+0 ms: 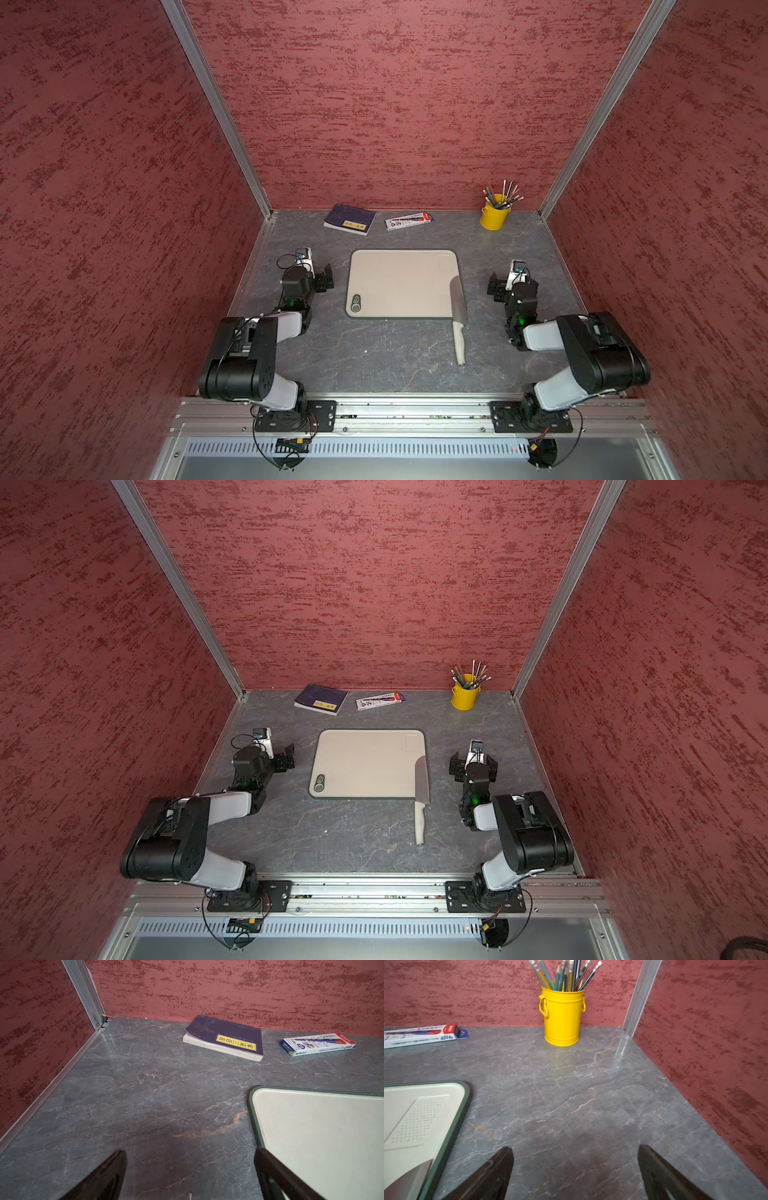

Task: Align the knife with the edge of the cutting board
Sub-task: Reset both arms

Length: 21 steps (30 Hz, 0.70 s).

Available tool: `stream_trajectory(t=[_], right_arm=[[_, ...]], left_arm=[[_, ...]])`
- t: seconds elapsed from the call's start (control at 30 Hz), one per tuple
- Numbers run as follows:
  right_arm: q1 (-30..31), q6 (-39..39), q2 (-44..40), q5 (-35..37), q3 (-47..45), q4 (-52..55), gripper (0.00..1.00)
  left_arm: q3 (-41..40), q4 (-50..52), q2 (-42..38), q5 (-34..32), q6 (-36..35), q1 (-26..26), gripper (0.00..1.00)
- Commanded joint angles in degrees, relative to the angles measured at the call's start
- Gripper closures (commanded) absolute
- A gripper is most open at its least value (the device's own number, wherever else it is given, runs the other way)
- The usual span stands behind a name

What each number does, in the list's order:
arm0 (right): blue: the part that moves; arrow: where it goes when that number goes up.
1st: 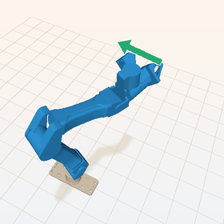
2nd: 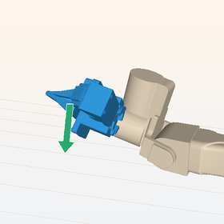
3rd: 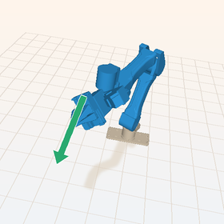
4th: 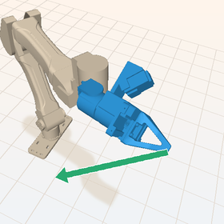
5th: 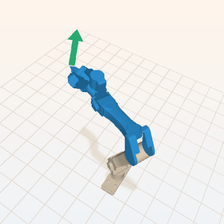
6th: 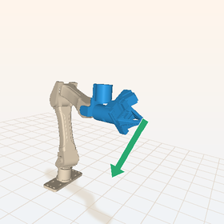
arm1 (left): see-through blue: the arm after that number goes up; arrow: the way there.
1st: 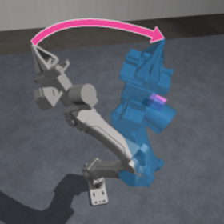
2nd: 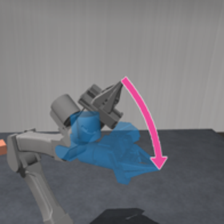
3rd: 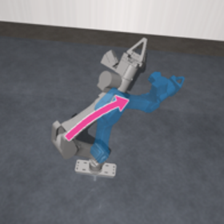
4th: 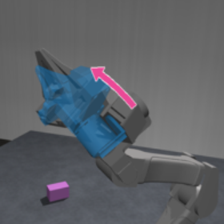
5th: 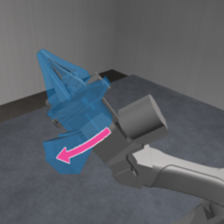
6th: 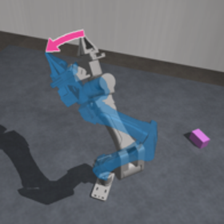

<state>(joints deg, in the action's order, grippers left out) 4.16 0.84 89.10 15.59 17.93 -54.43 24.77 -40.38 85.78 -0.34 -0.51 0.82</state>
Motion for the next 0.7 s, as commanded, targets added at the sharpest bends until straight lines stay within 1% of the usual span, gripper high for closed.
stream_trajectory(t=[0.0, 0.03, 0.07, 0.1, 0.13, 0.67], right_arm=[[-1.6, -2.0, -0.3, -4.9, 3.6, 0.8, 0.02], [-1.6, -1.8, 0.2, -4.8, 3.3, -0.6, 0.02], [-1.6, -2.0, -0.4, -4.8, 3.5, 0.8, 0.02], [-1.6, -1.7, -0.1, -4.8, 3.1, -0.9, 0.02], [-1.6, -1.7, -0.3, -4.8, 3.1, -0.3, 0.02], [-1.5, -1.8, -0.2, -4.8, 3.1, -0.3, 0.02]], left_arm=[[-3.1, -10.7, 2.2, 3.3, -0.8, 0.7, 0.0], [-2.7, -9.7, 1.9, 4.3, -0.4, 1.2, 0.0], [-2.9, -11.0, 2.3, 4.8, -0.4, 1.5, 0.0], [-2.6, -9.2, 1.8, 4.8, -0.2, 1.5, 0.0], [-2.8, -10.7, 2.2, 4.8, -0.3, 1.4, 0.0], [-2.8, -10.1, 2.0, 4.6, -0.3, 1.4, 0.0]])
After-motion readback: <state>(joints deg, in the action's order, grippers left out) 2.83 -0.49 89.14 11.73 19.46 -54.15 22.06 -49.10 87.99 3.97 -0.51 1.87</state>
